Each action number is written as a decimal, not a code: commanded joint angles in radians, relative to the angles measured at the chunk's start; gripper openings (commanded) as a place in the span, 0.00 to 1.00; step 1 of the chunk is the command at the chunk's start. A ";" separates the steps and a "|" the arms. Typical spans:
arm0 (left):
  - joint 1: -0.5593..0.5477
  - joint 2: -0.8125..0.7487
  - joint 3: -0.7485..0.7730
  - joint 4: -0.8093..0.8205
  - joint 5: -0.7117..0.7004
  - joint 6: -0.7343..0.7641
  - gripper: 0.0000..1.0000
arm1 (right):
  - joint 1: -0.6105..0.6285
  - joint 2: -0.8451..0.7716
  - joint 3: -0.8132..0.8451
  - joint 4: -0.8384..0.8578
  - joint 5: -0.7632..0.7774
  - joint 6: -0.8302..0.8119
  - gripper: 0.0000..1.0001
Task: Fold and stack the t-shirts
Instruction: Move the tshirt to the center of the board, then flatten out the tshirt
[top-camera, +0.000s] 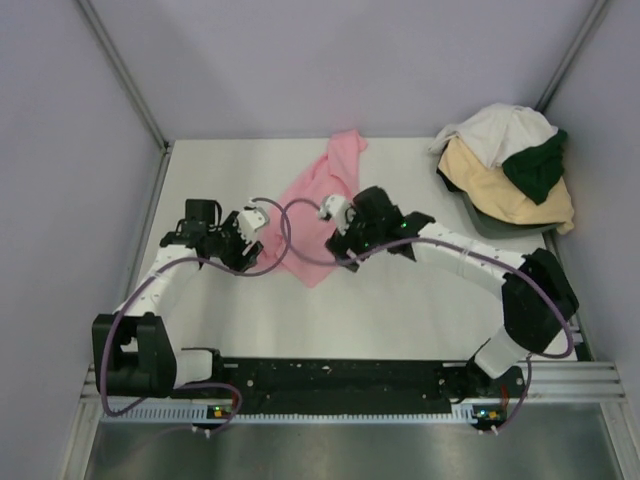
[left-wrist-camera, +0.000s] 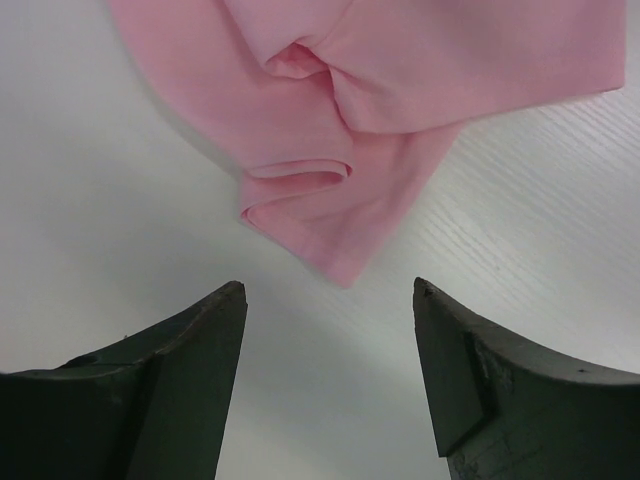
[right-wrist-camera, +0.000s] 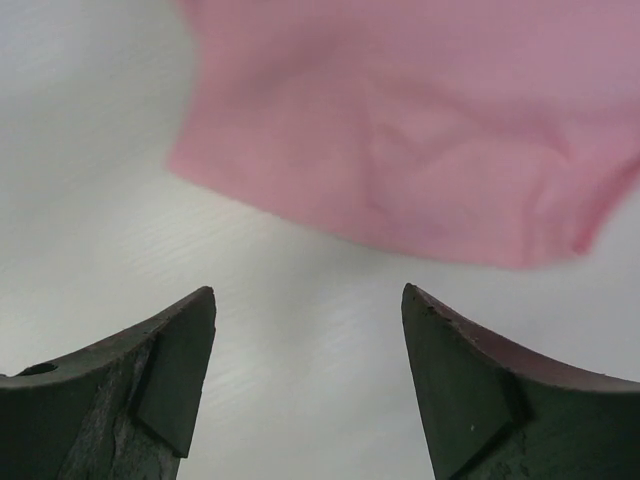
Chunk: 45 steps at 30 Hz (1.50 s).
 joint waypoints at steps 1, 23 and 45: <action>0.021 0.035 0.069 -0.013 -0.007 -0.024 0.72 | 0.199 -0.040 -0.148 0.223 -0.149 -0.282 0.73; 0.089 0.043 0.093 -0.055 -0.013 -0.076 0.73 | 0.275 0.258 0.084 0.071 -0.043 -0.224 0.00; -0.226 0.101 0.093 -0.112 -0.025 0.039 0.65 | -0.225 -0.583 -0.114 -0.069 -0.047 0.028 0.00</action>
